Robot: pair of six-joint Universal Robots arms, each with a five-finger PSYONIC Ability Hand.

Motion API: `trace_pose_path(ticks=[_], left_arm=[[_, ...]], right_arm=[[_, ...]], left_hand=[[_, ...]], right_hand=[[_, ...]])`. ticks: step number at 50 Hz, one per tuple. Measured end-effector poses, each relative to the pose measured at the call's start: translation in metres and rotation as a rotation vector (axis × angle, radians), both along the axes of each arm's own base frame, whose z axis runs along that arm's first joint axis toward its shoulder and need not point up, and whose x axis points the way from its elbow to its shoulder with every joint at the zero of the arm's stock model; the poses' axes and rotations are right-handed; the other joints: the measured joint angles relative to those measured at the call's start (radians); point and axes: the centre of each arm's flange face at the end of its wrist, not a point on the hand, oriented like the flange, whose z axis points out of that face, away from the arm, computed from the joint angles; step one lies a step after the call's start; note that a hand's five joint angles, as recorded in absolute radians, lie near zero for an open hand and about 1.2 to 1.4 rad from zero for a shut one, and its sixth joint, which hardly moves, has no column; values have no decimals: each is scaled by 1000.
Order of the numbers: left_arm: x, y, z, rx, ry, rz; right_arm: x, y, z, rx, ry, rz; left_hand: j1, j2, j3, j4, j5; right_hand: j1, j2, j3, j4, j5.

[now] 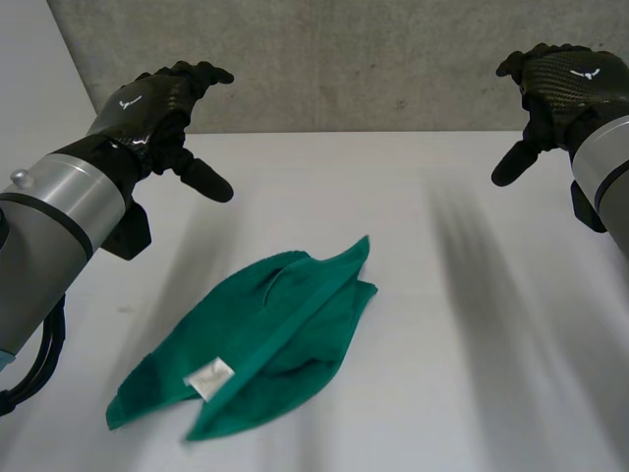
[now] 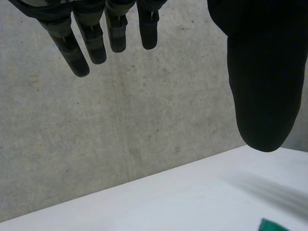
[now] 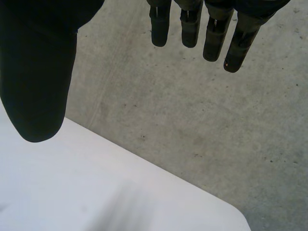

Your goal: Fold the towel.

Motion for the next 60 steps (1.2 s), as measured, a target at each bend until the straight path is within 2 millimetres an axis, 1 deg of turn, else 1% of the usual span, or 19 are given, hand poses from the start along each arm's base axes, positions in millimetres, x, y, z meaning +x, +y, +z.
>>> trace_pose_path(ticks=[8,12,18,22,24,25,29,31,32,34,36,37,39,40,44,50,56,57,60], left_arm=[[0,-1,-1,-8,2,0],[-1,-4,-5,-4,-1,3],[-5,-6,-15,21,-33,-4],[-18,7,-28,54,-98,-53],[-29,18,-39,74,-149,-91],[-29,18,-39,74,-149,-91],[-52,43,-71,110,-275,-148],[-57,47,-81,117,-311,-151],[-63,51,-96,124,-356,-151],[-65,52,-102,127,-376,-149],[-72,51,-127,124,-452,-128],[-73,50,-133,120,-468,-120],[-73,50,-133,120,-468,-120],[-74,45,-145,106,-513,-88],[-67,34,-146,89,-534,-34],[-30,18,-136,114,-537,74],[4,21,-144,184,-569,134],[14,23,-147,207,-579,150],[28,25,-154,246,-594,169]], right_arm=[[1,-1,-3,9,5,7],[8,2,-9,22,29,56],[26,8,-29,61,158,179],[36,13,-50,87,291,248],[40,14,-58,98,339,266],[40,14,-58,98,339,266],[44,13,-73,122,399,281],[44,12,-74,125,403,280],[44,11,-76,130,405,279],[44,11,-76,131,405,278],[45,11,-79,139,404,282],[45,11,-80,142,402,285],[45,11,-80,142,402,285],[45,11,-81,145,401,286],[51,14,-90,185,348,304],[62,13,-92,265,131,296],[83,10,-104,359,-27,341],[92,11,-111,388,-49,370],[106,14,-125,436,-59,418]], left_hand=[[0,0,0,0,0],[0,0,0,0,0],[0,0,0,0,0],[0,0,0,0,0],[0,0,0,0,0],[0,0,0,0,0],[0,0,0,0,0],[0,0,0,0,0],[0,0,0,0,0],[0,0,0,0,0],[0,0,0,0,0],[0,0,0,0,0],[0,0,0,0,0],[0,0,0,0,0],[0,0,0,0,0],[0,0,0,0,0],[0,0,0,0,0],[0,0,0,0,0],[0,0,0,0,0]], right_hand=[[0,0,0,0,0],[0,0,0,0,0],[0,0,0,0,0],[0,0,0,0,0],[0,0,0,0,0],[0,0,0,0,0],[0,0,0,0,0],[0,0,0,0,0],[0,0,0,0,0],[0,0,0,0,0],[0,0,0,0,0],[0,0,0,0,0],[0,0,0,0,0],[0,0,0,0,0],[0,0,0,0,0],[0,0,0,0,0],[0,0,0,0,0],[0,0,0,0,0],[0,0,0,0,0]])
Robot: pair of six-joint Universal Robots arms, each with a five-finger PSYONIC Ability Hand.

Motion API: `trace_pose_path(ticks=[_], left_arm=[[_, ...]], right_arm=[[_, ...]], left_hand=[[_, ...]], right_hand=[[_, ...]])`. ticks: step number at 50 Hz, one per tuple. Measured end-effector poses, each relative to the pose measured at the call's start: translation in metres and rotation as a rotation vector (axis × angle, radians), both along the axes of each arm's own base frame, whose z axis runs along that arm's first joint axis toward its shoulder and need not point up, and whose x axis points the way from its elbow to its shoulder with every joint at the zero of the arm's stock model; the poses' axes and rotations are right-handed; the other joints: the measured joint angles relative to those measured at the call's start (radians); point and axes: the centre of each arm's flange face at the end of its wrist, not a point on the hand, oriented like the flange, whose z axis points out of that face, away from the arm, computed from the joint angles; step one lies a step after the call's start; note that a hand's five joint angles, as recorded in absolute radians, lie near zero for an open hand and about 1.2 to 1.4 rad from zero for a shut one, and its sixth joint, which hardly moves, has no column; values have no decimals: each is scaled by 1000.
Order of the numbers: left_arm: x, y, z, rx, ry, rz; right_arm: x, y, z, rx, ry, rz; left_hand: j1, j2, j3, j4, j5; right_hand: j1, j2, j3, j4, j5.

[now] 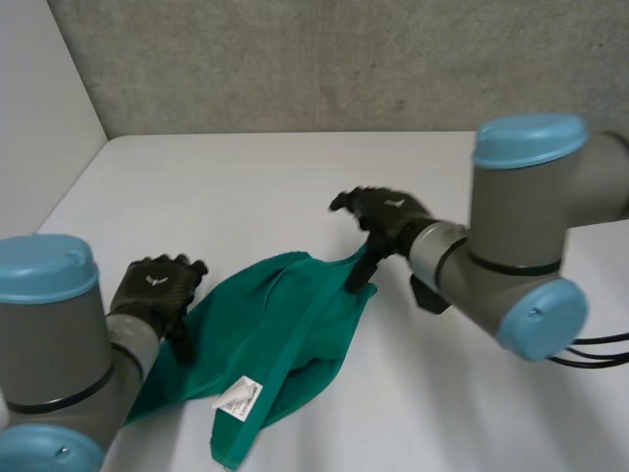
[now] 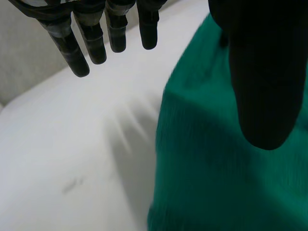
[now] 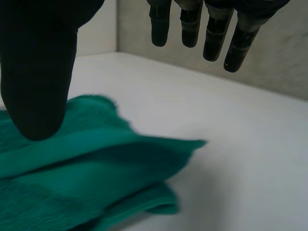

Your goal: Fold the towel.

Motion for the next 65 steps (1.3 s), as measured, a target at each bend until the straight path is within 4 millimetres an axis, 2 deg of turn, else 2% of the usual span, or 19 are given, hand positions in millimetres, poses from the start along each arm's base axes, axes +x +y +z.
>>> trace_pose_path(ticks=[8,10,15,18,26,27,28,30,35,38,42,52,53,55,56,57,58,59,65], left_arm=[[16,4,-13,74,-42,0],[17,4,-18,95,-65,-12],[15,-2,-25,102,-88,-26],[11,-10,-28,86,-91,-32],[-7,-43,1,-75,-65,-53],[-7,-43,1,-75,-65,-53],[-15,-57,27,-173,-31,-54],[-21,-65,51,-252,5,-52],[-29,-73,102,-394,108,-42],[-29,-69,129,-452,200,-33],[-26,-62,129,-437,236,-30],[-14,-39,72,-256,177,-25],[-12,-37,65,-236,168,-24],[-9,-35,53,-202,153,-23],[-9,-34,50,-192,148,-22],[-9,-34,50,-192,148,-22],[-8,-34,46,-182,143,-20],[-7,-35,45,-180,143,-19],[-9,-37,49,-193,149,-22]], right_arm=[[25,12,-43,105,62,81],[29,14,-57,123,100,80],[30,3,-52,36,134,10],[28,-11,-17,-125,114,-54],[10,-34,99,-564,46,-157],[10,-34,99,-564,46,-157],[2,-37,130,-695,47,-175],[-2,-37,148,-784,63,-177],[-8,-34,164,-901,140,-143],[-13,-27,155,-939,242,-71],[-25,-23,138,-928,349,-12],[-72,-7,60,-809,697,193],[-78,-5,50,-794,743,215],[-83,-5,43,-781,774,228],[-92,-6,33,-757,819,238],[-92,-6,33,-757,819,238],[-97,-10,29,-728,806,202],[-99,-13,30,-708,776,168],[-102,-27,39,-546,466,-56]], left_hand=[[4,4,2,6,4],[44,52,42,48,39],[800,781,746,767,747],[910,968,946,968,917],[910,978,958,977,917],[910,978,958,977,917],[910,979,959,977,917],[910,979,959,977,917],[910,980,959,978,917],[910,980,959,978,917],[910,980,959,978,917],[910,982,963,982,917],[910,982,963,982,917],[910,982,963,982,917],[910,982,963,982,917],[910,982,963,982,917],[910,983,963,982,917],[910,983,963,982,917],[910,983,963,982,917]], right_hand=[[14,14,22,10,10],[441,495,490,457,427],[557,933,972,944,878],[557,939,978,954,898],[557,939,978,954,910],[557,939,978,954,910],[557,939,984,954,911],[557,939,984,955,916],[557,939,984,960,925],[557,939,984,960,928],[557,939,984,960,929],[569,896,941,910,889],[529,741,773,741,740],[529,741,773,741,740],[270,377,433,402,409],[270,377,433,402,409],[136,143,165,129,122],[81,84,101,66,60],[31,11,25,8,6]])
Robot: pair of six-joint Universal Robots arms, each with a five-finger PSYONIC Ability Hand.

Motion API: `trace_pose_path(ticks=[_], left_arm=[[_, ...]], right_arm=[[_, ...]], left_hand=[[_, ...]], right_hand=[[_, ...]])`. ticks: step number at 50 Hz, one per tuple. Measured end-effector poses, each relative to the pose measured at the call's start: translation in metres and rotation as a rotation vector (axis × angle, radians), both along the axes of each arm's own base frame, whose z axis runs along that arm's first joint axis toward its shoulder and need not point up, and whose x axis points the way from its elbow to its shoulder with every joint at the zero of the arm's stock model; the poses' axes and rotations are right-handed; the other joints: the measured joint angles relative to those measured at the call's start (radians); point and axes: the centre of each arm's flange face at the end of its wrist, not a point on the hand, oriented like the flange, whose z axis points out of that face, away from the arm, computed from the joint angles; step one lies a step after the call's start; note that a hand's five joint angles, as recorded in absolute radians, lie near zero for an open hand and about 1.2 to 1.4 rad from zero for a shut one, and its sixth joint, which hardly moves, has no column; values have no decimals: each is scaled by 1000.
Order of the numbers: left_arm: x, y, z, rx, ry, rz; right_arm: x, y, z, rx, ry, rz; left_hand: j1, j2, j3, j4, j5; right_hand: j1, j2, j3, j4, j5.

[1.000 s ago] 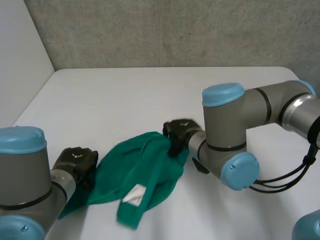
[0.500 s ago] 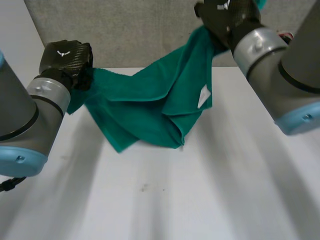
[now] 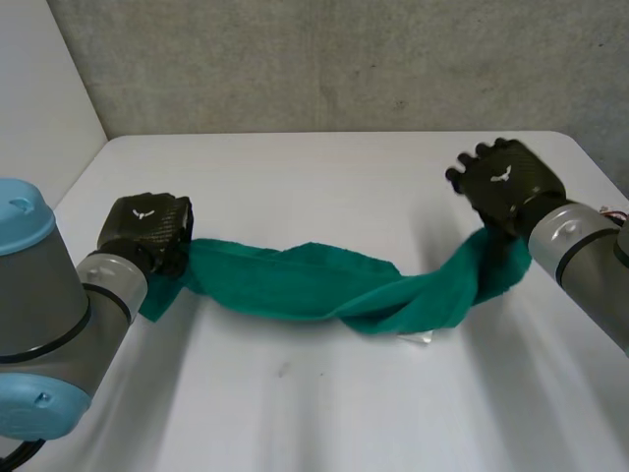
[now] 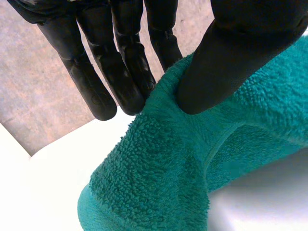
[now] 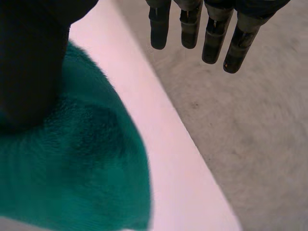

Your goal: Fold the towel.

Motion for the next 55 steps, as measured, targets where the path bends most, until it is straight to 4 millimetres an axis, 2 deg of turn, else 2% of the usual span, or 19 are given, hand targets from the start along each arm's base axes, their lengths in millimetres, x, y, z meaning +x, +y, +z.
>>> trace_pose_path(ticks=[2,3,9,14,21,25,32,35,38,41,45,49,50,51,55], left_arm=[[-1,0,2,-7,4,-2],[-2,0,7,-20,10,-5],[-5,2,27,-80,37,-17],[-7,1,41,-121,53,-21],[-7,-1,50,-144,62,-20],[-7,2,61,-173,78,-23],[-10,14,90,-252,123,-49],[-16,25,110,-308,155,-84],[-21,34,126,-350,180,-110],[-22,37,131,-365,189,-119],[-25,42,145,-402,210,-136],[-26,42,152,-422,219,-138],[-26,42,155,-431,222,-138],[-26,41,157,-437,224,-137],[-27,36,165,-463,233,-132]], right_arm=[[0,-1,1,18,-47,-13],[-1,-2,3,90,-195,-52],[-4,6,-7,323,-404,-134],[-11,11,-19,478,-411,-195],[-20,6,-21,536,-416,-234],[-26,-3,-20,552,-436,-249],[-20,-18,-39,592,-428,-245],[-3,-31,-59,630,-421,-223],[14,-39,-70,650,-427,-192],[22,-42,-75,657,-433,-173],[50,-48,-88,705,-459,-74],[67,-47,-94,759,-473,-3],[74,-46,-98,789,-475,23],[76,-46,-100,800,-475,30],[88,-47,-104,841,-471,59]], left_hand=[[0,0,0,0,0],[0,0,0,0,0],[0,0,0,0,0],[0,0,0,0,0],[0,0,0,0,0],[0,0,0,0,0],[0,0,0,0,0],[0,0,0,0,0],[0,0,0,0,0],[0,0,0,0,0],[0,1,2,0,0],[0,1,2,0,0],[0,1,2,0,0],[0,1,2,0,0],[0,1,2,1,0]], right_hand=[[0,0,0,0,0],[0,0,0,0,0],[0,0,0,0,0],[0,0,0,0,0],[0,0,0,0,0],[0,0,0,0,0],[0,0,0,0,0],[0,0,0,0,0],[0,0,0,0,0],[0,0,0,0,0],[1,1,3,2,1],[25,40,55,36,40],[104,136,138,119,115],[104,136,138,119,115],[699,841,840,809,773]])
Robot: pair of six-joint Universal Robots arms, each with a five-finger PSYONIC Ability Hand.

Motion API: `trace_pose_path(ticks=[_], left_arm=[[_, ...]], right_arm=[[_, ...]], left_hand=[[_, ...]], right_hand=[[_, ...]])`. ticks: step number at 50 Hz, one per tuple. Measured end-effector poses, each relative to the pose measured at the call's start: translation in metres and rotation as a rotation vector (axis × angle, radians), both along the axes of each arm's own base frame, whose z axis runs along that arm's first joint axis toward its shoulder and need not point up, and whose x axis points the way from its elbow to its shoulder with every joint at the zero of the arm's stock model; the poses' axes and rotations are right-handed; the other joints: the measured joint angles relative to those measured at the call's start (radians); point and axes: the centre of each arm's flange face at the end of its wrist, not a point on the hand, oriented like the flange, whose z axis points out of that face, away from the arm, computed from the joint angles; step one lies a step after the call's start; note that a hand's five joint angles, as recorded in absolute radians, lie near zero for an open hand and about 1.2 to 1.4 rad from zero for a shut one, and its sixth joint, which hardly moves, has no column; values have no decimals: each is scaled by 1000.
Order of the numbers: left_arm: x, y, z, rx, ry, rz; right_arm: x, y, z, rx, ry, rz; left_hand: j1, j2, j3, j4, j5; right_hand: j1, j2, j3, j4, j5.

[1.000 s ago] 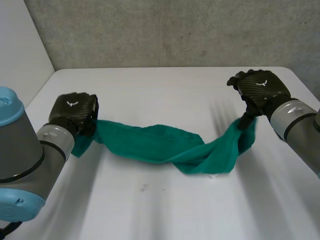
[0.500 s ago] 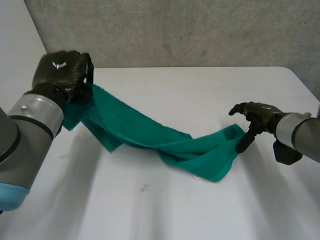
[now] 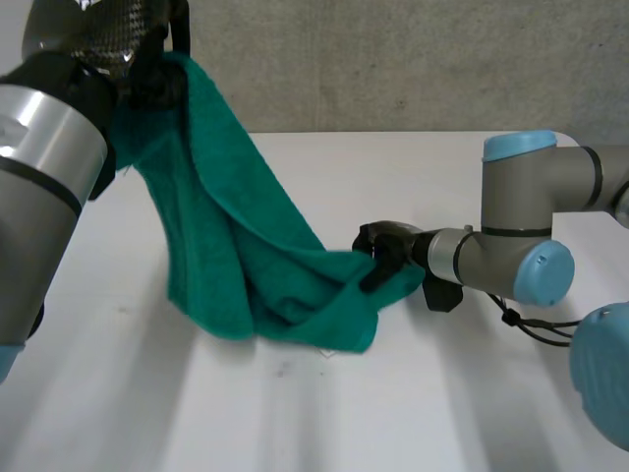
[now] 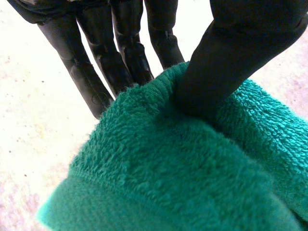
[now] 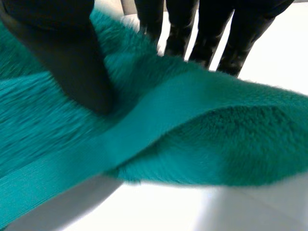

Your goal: Fold the towel.

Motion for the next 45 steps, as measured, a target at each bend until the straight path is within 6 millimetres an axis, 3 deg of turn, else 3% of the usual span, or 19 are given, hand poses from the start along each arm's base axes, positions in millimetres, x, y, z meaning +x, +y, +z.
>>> trace_pose_path(ticks=[4,7,8,9,10,11,12,17,20,23,26,27,29,30,35,37,38,40,45], left_arm=[[-2,-8,7,-20,9,7],[-6,-21,14,-42,20,18],[-6,-21,14,-42,20,18],[-7,-27,17,-51,24,26],[-7,-38,21,-65,33,41],[-7,-38,21,-65,33,41],[-6,-49,26,-81,42,61],[1,-79,30,-118,65,114],[1,-92,19,-110,63,131],[0,-100,2,-75,47,135],[-3,-106,-37,13,5,134],[-3,-106,-37,13,5,134],[-4,-107,-70,97,-36,132],[-4,-106,-97,166,-71,130],[1,-94,-169,364,-169,125],[2,-92,-176,384,-180,125],[4,-88,-191,427,-205,125],[6,-85,-200,450,-219,127],[10,-84,-201,457,-224,134]], right_arm=[[3,-8,8,-34,-6,-15],[2,-29,46,-186,-35,-99],[2,-29,46,-186,-35,-99],[1,-35,60,-240,-48,-128],[-4,-44,96,-366,-85,-190],[-4,-44,96,-366,-85,-190],[-8,-48,125,-462,-116,-233],[-18,-38,184,-681,-145,-271],[-23,-21,195,-793,-65,-239],[-26,-9,184,-848,36,-200],[-30,6,154,-895,199,-132],[-30,6,154,-895,199,-132],[-34,13,127,-894,299,-91],[-38,18,106,-876,365,-68],[-51,29,43,-767,499,-30],[-52,30,37,-752,509,-29],[-55,33,23,-714,526,-30],[-58,33,17,-688,525,-42],[-64,30,31,-661,456,-118]], left_hand=[[0,0,0,0,0],[0,0,0,0,0],[0,0,0,0,0],[0,0,0,0,0],[0,0,0,0,0],[0,0,0,0,0],[0,0,1,0,0],[0,1,1,0,0],[0,1,1,0,0],[0,1,1,0,0],[0,1,1,0,0],[0,1,1,0,0],[0,1,1,0,0],[0,1,1,0,0],[0,1,1,0,0],[0,1,1,0,0],[0,1,1,0,0],[0,1,1,0,0],[0,1,1,0,0]], right_hand=[[63,100,102,119,112],[63,104,116,140,123],[63,104,116,140,123],[63,104,116,140,123],[63,104,116,140,123],[63,104,116,140,123],[63,104,116,141,124],[63,104,120,141,124],[63,104,120,145,124],[63,104,120,145,124],[63,104,120,145,124],[63,104,120,145,124],[63,104,120,145,124],[63,104,120,145,124],[58,34,52,63,95],[58,34,52,63,95],[-342,-395,-355,-341,-295],[-490,-584,-564,-549,-517],[-541,-647,-642,-639,-607]])
